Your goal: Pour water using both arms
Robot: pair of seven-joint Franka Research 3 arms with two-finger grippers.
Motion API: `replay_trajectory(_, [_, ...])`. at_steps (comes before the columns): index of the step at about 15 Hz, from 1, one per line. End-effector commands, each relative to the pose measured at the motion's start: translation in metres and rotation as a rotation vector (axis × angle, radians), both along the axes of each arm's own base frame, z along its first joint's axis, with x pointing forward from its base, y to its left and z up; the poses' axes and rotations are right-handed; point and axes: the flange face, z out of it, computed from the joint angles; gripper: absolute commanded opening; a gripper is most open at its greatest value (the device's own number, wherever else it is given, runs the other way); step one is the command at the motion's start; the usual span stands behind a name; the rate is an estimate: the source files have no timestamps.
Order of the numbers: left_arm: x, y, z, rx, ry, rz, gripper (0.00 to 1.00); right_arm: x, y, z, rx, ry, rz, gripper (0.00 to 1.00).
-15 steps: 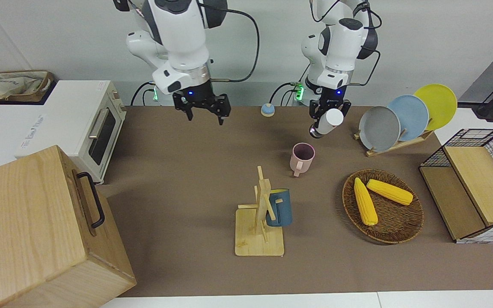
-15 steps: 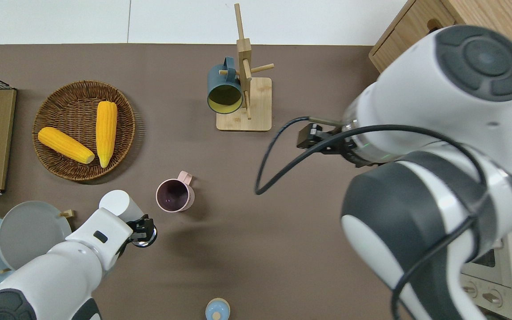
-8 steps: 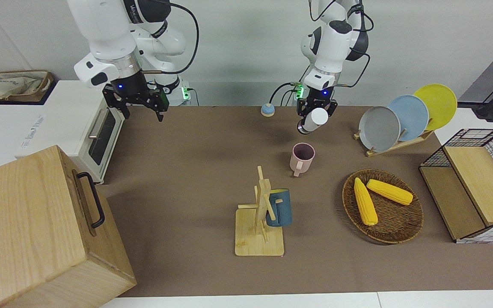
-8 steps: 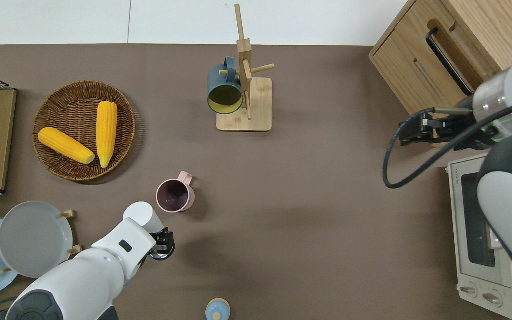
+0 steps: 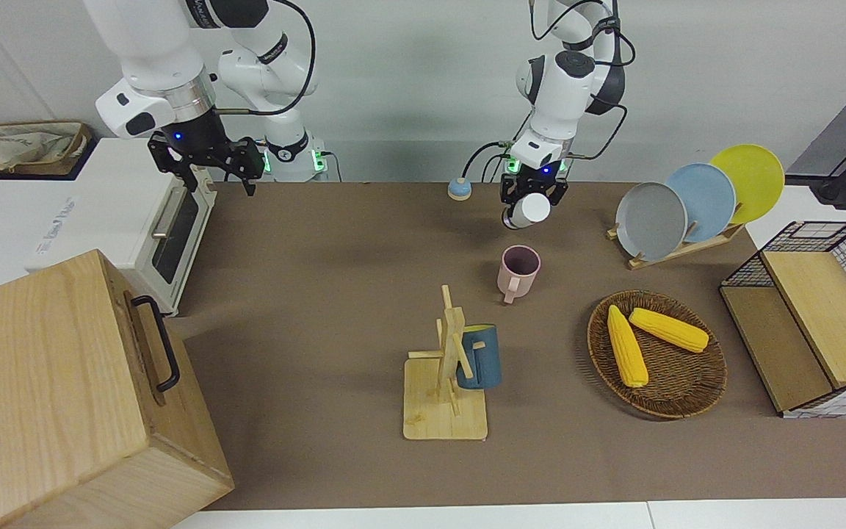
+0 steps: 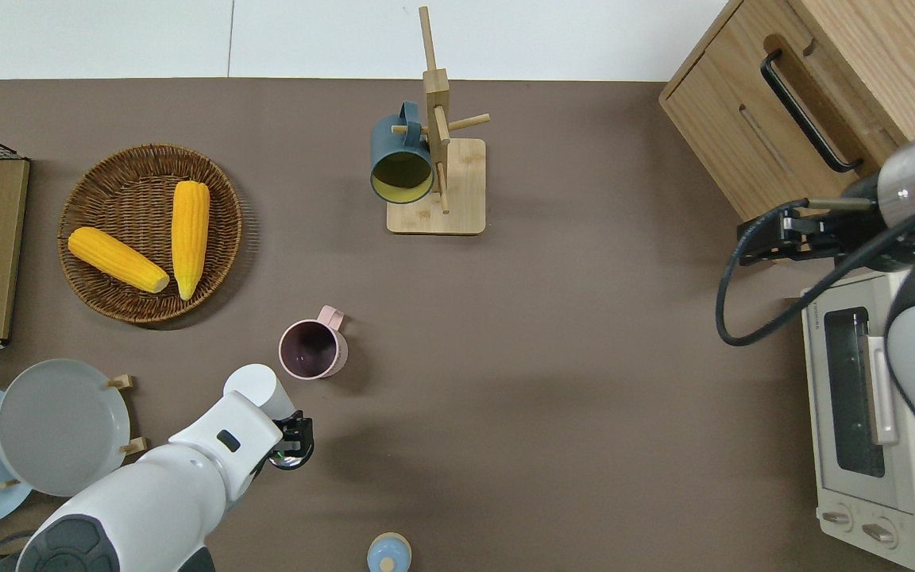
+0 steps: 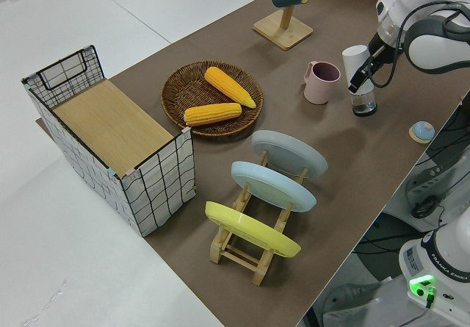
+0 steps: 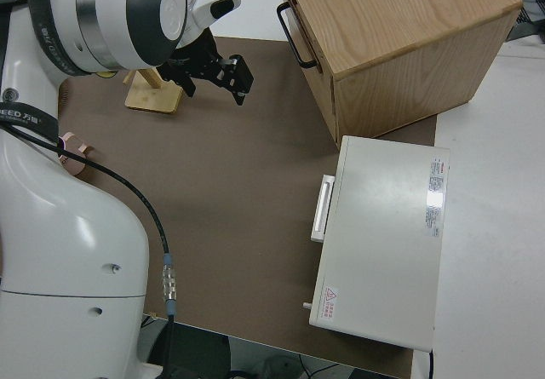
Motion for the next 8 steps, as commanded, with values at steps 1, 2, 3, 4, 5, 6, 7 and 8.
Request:
replay_trajectory(1, [0.023,-0.011,0.012,0.0,0.079,-0.037,0.0,-0.005,-0.008,0.007,0.003,-0.014,-0.001,0.992])
replay_trajectory(2, [0.026,-0.011,0.01,0.009,0.1,-0.045,0.0,-0.006,-0.007,0.01,0.004,-0.02,0.001,0.992])
replay_trajectory(3, [0.03,-0.011,0.009,0.011,0.115,-0.048,0.0,-0.006,-0.006,0.01,0.004,-0.02,0.004,0.992])
replay_trajectory(4, [0.033,-0.011,0.008,0.014,0.141,-0.051,0.0,-0.006,-0.004,0.01,0.004,-0.02,0.007,0.992])
replay_trajectory(5, [0.034,-0.012,0.006,0.015,0.166,-0.053,0.0,-0.006,-0.003,0.01,0.006,-0.019,0.009,0.992])
replay_trajectory(6, [0.038,-0.012,0.006,0.02,0.183,-0.061,0.0,-0.006,-0.003,0.01,0.005,-0.02,0.008,0.992])
replay_trajectory(7, [0.043,-0.011,0.005,0.023,0.209,-0.061,0.0,-0.006,-0.004,0.01,0.005,-0.02,0.007,0.992])
replay_trajectory(8, [0.048,-0.01,0.003,0.022,0.245,-0.059,0.0,-0.006,-0.005,0.01,0.004,-0.019,0.005,0.992])
